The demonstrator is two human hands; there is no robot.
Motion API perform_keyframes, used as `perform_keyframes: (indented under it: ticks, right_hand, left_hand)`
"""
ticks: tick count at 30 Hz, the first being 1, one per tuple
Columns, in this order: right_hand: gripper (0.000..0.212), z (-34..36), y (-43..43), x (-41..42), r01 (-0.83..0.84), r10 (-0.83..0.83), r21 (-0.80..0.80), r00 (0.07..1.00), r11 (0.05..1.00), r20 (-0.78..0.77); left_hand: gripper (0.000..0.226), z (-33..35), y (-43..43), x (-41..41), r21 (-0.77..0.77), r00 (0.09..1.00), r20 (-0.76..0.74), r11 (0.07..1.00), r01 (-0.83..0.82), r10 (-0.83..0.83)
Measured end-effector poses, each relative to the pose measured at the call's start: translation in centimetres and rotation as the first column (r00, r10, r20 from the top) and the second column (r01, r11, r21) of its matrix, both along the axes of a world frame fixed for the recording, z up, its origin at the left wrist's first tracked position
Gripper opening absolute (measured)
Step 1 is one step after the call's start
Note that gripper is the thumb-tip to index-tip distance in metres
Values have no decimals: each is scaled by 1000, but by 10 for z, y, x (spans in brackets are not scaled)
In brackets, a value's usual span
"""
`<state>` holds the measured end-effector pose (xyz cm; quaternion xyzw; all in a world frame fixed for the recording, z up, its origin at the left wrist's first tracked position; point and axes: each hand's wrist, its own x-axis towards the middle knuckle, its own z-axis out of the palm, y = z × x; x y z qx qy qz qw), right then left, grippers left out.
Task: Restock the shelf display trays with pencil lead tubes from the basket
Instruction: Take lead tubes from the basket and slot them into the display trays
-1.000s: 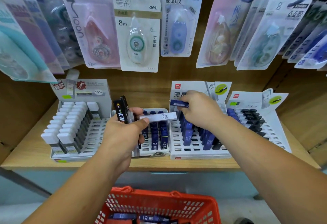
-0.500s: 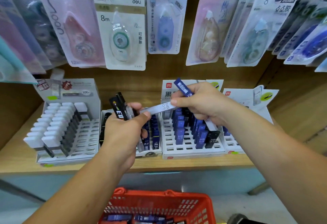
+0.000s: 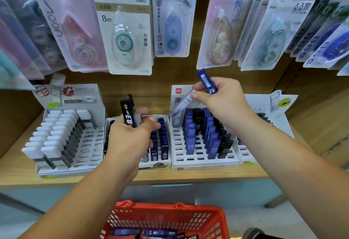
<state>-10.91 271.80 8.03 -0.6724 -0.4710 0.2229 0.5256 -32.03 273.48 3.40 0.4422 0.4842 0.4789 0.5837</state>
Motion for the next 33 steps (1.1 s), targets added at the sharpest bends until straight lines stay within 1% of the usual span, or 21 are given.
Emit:
perform_keyframes:
  ticks: [1,3,5,8,10,13,15,17,20,23,25,28,30,32,33]
  right_hand:
    - [11,0,1,3,-7,7,-1,998,1000,68]
    - [12,-3,3,1,-55,64,-61,985,997,158]
    - [15,-11,8,-4,-82,111,-137,969,987,219]
    - [15,-21,15,-8,-89,146,-200,944,976,294]
    - [15,-17,15,-5,-92,145,-181,942,979,303]
    - [8,-8,10,6,-90,119,-126,963,988,243]
    - [8,-10,9,8,-88,122,-141,960,986,251]
    - [14,-19,11,6,-92,145,-181,943,979,301]
    - [19,-33,14,-2,-109,175,-211,929,971,327]
    - [14,-35,17,-7,-124,200,-216,904,969,379]
    - [17,-33,18,-8,-132,223,-233,879,963,421]
    - [13,-37,22,-5,-119,240,-279,861,953,449]
    - [11,-40,23,-5,-117,240,-276,852,954,466]
    - [5,-40,24,-5,-130,240,-234,805,963,542]
    - [7,-40,25,-6,-137,248,-226,765,964,594]
  left_hand:
    - [14,2,0,-3,0,1000,2,1000,-12,12]
    - [4,5,-1,-8,-17,1000,23,1000,5,-4]
    - [13,7,-6,-10,-63,996,58,996,64,-61]
    - [24,13,-13,-9,-151,977,186,979,134,-105]
    - [25,15,-14,-9,-198,960,252,965,171,-118]
    - [31,14,-14,-10,-245,950,278,947,210,-139]
    - [29,14,-15,-10,-255,946,272,935,247,-176]
    - [19,12,-17,-9,-234,933,247,918,319,-261]
    - [12,8,-19,-9,-181,915,170,901,395,-367]
    - [7,3,-20,-10,-164,928,104,914,372,-359]
    - [6,2,-20,-12,-168,932,93,917,362,-351]
    - [9,3,-19,-14,-169,932,88,917,362,-351]
    - [15,4,-19,-15,-167,928,82,913,373,-364]
    - [20,6,-19,-14,-174,925,96,908,380,-369]
    - [22,7,-20,-14,-174,924,98,908,381,-369]
